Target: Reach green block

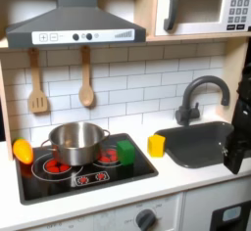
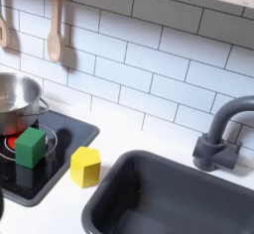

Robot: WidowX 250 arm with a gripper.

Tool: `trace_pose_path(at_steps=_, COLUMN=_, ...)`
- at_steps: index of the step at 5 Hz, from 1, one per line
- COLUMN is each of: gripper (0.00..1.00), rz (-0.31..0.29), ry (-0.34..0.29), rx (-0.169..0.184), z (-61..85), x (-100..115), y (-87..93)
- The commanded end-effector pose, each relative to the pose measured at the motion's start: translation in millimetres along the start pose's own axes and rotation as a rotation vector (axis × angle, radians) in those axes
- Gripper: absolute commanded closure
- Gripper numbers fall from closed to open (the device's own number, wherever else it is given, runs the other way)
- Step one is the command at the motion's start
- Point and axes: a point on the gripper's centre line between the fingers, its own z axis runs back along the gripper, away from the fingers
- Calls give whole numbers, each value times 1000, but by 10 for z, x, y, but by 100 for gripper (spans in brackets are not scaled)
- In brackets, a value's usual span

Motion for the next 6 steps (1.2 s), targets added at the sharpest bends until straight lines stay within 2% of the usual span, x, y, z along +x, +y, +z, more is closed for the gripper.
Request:
trace_pose_path(at_steps=1, gripper=0, rz=0, ry=2, rx=0, z=0, x=-2, y=0)
trace_pose_path(at_steps=2, gripper=0, rz=-10, ry=-14, rx=20, z=-16, x=157, y=55)
trace_pose_path(at_steps=4, gripper=0, rz=-1, ry=-4, rx=28, z=-109, x=297, y=164)
trace_pose_path(at_steps=6, gripper=0, rz=-28, ry=-33, rx=47, z=-142, x=465, y=322)
